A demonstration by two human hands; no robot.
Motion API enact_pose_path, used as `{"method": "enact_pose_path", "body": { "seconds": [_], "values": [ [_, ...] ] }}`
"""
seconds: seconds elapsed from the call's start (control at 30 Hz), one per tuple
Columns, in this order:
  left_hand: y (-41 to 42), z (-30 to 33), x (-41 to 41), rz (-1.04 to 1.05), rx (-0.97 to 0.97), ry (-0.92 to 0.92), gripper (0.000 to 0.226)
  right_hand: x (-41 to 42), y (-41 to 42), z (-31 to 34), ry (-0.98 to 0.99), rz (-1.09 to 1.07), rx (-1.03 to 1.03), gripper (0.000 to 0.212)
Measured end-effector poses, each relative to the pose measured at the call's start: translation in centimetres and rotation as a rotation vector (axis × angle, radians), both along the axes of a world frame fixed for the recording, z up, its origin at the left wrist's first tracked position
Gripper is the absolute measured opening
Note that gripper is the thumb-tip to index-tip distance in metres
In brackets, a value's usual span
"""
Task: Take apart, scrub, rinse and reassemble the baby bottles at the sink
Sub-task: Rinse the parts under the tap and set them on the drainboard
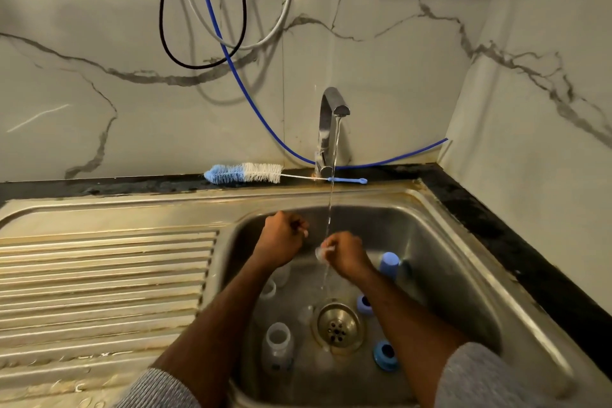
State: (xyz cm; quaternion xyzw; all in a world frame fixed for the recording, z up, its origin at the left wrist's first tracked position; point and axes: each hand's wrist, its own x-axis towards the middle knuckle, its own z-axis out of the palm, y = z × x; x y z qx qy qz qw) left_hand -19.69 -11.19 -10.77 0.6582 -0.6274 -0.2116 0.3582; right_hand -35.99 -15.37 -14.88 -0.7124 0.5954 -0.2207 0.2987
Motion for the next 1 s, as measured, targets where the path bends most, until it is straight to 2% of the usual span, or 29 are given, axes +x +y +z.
{"method": "enact_pose_path", "body": {
  "seconds": [0.13,0.27,0.33,0.43,0.53,0.6,0.67,0.8,1.0],
  "values": [
    [0.1,-0.1,-1.1,0.006,0.014,0.061,0.021,-1.7,-0.8,2.4,-0.4,-0.135,0.077,0.017],
    [0.6,-0.3,-2.7,-0.056,0.051,0.34,0.024,-1.3,-0.2,2.9,-0.686,-0.161,0.175,0.022],
    [0.7,-0.5,-3.1,-0.084,0.048,0.432,0.031,-0.9,0.2,2.5,-0.719,-0.153,0.199,0.015],
    [0.5,-0.7,-3.1,-0.091,0.016,0.423,0.038,-0.7,0.3,2.7,-0.741,-0.138,0.189,0.015],
    [-0.1,-0.9,-2.7,-0.067,-0.006,0.47,0.029,-0.7,-0.2,3.0,-0.746,-0.096,0.171,0.016],
    [-0.3,-1.1,-2.5,-0.069,0.016,0.578,0.018,-0.5,-0.2,2.8,-0.694,-0.1,0.11,0.014],
    [-0.4,-1.2,-2.6,-0.084,0.04,0.674,0.015,-0.1,-0.3,2.7,-0.724,-0.092,0.061,0.01],
    [-0.2,-1.0,-3.0,-0.079,0.069,0.798,0.017,0.2,-0.2,3.1,-0.795,-0.043,0.095,0.012],
    [0.1,-0.5,-3.7,-0.024,0.124,0.995,0.011,0.0,-0.4,3.0,-0.911,-0.128,0.21,0.016]
  ]
}}
